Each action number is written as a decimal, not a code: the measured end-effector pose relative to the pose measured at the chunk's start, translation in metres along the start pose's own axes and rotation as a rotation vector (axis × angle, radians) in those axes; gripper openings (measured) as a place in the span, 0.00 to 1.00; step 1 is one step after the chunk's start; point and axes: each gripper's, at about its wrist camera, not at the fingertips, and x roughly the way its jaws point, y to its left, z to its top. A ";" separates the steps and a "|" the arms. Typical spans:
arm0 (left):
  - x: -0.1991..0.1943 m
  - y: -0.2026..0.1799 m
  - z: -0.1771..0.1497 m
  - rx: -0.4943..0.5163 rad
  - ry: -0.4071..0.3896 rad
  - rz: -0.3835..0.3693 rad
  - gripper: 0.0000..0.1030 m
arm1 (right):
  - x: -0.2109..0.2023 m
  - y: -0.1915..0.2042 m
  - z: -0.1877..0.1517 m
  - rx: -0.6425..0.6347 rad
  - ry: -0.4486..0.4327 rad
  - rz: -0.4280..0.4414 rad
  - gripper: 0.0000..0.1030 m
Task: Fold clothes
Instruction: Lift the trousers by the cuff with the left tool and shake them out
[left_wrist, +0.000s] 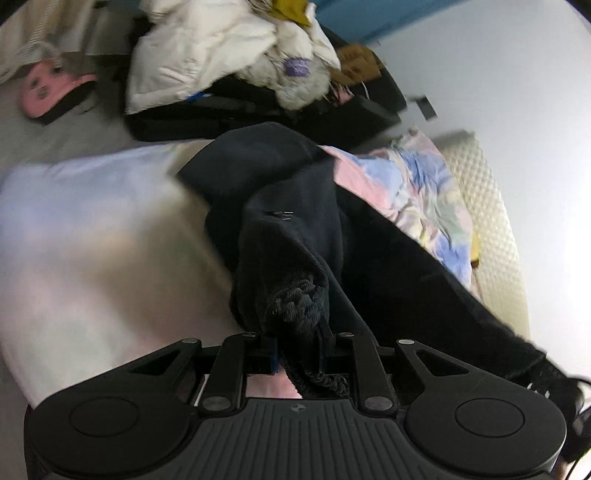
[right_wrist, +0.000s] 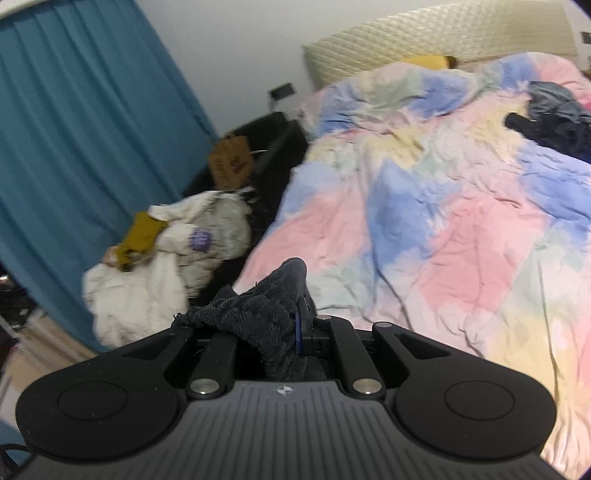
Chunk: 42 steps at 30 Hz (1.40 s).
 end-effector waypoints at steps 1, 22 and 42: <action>-0.009 -0.002 -0.016 -0.009 -0.015 0.007 0.18 | -0.006 -0.003 0.003 -0.009 0.001 0.025 0.08; -0.094 -0.101 -0.219 -0.049 -0.141 -0.018 0.18 | -0.083 -0.056 0.067 -0.107 0.023 0.204 0.08; 0.017 -0.306 -0.512 -0.024 -0.057 0.045 0.18 | -0.143 -0.296 0.157 -0.175 0.102 0.377 0.08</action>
